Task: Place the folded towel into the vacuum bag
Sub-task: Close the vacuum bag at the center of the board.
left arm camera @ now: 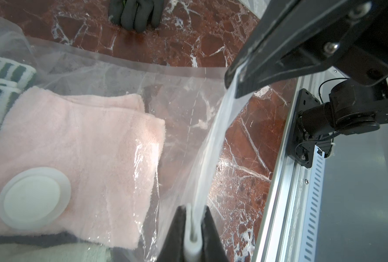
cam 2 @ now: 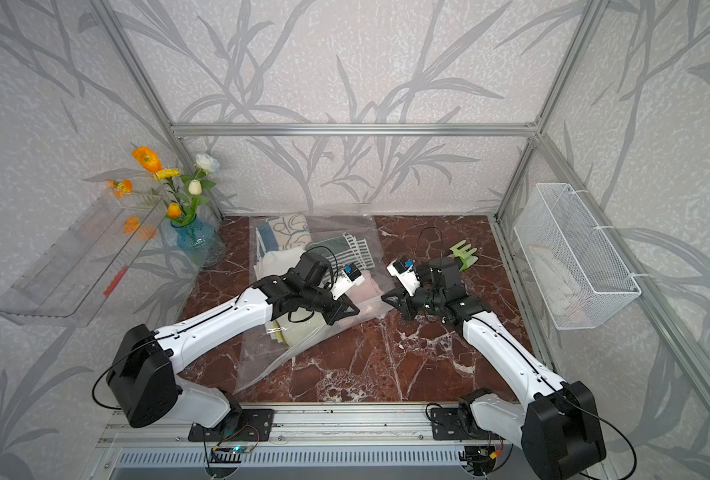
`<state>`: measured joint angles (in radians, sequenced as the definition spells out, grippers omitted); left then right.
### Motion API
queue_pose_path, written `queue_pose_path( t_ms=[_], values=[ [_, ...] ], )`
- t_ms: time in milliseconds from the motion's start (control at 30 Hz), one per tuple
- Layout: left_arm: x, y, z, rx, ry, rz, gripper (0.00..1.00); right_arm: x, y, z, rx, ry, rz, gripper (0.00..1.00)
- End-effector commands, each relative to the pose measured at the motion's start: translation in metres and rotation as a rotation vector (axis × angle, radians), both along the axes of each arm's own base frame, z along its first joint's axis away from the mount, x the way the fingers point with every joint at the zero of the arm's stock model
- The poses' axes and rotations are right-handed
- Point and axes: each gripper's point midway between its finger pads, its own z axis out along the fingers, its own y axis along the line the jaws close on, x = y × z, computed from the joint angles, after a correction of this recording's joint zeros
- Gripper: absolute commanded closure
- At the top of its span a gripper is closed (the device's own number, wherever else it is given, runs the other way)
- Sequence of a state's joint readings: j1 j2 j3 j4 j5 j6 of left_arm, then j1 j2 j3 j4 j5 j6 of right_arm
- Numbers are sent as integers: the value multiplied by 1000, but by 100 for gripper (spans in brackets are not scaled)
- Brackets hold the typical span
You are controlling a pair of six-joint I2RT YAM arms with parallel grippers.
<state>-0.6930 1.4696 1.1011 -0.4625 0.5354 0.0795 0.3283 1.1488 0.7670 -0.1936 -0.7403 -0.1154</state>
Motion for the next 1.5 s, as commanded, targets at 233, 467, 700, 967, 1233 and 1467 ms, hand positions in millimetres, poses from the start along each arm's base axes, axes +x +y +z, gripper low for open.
queue_pose_path(
  t_ms=[233,467,700,967,1233,1467],
  values=[
    [-24,45,-37,222,122,32,92,33,-33,16,-39,-94,-202,100],
    [-23,51,-45,267,122,38,92,43,-53,16,-50,-95,-308,100],
    [-26,58,-54,309,141,34,93,59,-87,13,4,-22,-507,100],
    [-30,66,-59,341,143,39,95,68,-124,1,-29,41,-692,100],
    [-25,64,-52,309,91,45,100,40,-67,7,-117,-48,-346,77],
    [-17,52,-20,147,-84,38,100,-1,-29,28,-403,-252,-10,52]
  ],
)
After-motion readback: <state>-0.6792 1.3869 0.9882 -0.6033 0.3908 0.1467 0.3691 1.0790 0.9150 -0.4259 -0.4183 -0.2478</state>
